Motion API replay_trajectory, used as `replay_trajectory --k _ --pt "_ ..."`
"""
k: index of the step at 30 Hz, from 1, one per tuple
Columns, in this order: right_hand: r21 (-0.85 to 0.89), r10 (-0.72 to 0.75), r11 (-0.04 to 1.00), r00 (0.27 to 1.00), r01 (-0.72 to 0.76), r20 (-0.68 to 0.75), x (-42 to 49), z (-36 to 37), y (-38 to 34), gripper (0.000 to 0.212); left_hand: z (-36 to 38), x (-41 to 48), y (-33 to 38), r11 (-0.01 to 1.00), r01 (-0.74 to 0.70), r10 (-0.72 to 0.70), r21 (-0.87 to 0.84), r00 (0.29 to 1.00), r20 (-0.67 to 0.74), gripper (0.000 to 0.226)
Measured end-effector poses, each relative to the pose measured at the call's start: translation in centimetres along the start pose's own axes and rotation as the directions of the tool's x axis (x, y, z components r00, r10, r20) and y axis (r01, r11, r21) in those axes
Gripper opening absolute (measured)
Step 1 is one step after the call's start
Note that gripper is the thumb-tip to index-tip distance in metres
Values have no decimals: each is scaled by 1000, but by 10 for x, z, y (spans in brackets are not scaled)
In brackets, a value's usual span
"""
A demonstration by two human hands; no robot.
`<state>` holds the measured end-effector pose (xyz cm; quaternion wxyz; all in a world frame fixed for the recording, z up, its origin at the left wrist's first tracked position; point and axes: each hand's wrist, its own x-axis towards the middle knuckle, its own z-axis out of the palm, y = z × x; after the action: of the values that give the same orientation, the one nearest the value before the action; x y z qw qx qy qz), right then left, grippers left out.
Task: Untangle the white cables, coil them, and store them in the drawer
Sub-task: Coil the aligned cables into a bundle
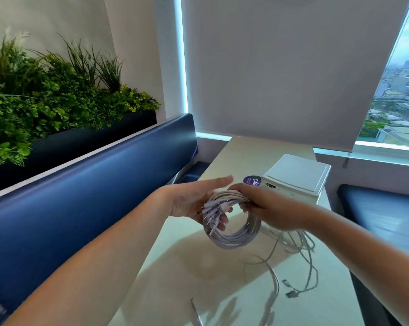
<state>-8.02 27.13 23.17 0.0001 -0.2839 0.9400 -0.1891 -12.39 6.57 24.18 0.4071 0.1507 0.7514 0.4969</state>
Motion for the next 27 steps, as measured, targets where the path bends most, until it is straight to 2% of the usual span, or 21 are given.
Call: replay_trajectory --k 4,7,11,14,22,27 --pt "-163 -33 986 998 42 56 4 -11 -8 29 8 6 8 964 -9 19 267 999 -36 33" --pt "-105 6 994 998 1 65 8 -15 -2 34 11 8 6 968 -87 103 234 993 -54 17" --pt "38 8 999 997 -11 71 10 -16 4 41 15 7 1 961 -167 184 220 981 -58 14" --pt "67 6 998 997 -11 75 12 -16 6 41 19 5 -1 962 -223 239 156 966 -96 4" --pt "140 4 990 995 -17 97 14 -21 10 28 24 6 3 974 -172 200 147 958 -204 33" --pt "149 11 989 997 -23 77 14 -25 11 30 22 8 1 983 -132 163 128 948 -272 48"
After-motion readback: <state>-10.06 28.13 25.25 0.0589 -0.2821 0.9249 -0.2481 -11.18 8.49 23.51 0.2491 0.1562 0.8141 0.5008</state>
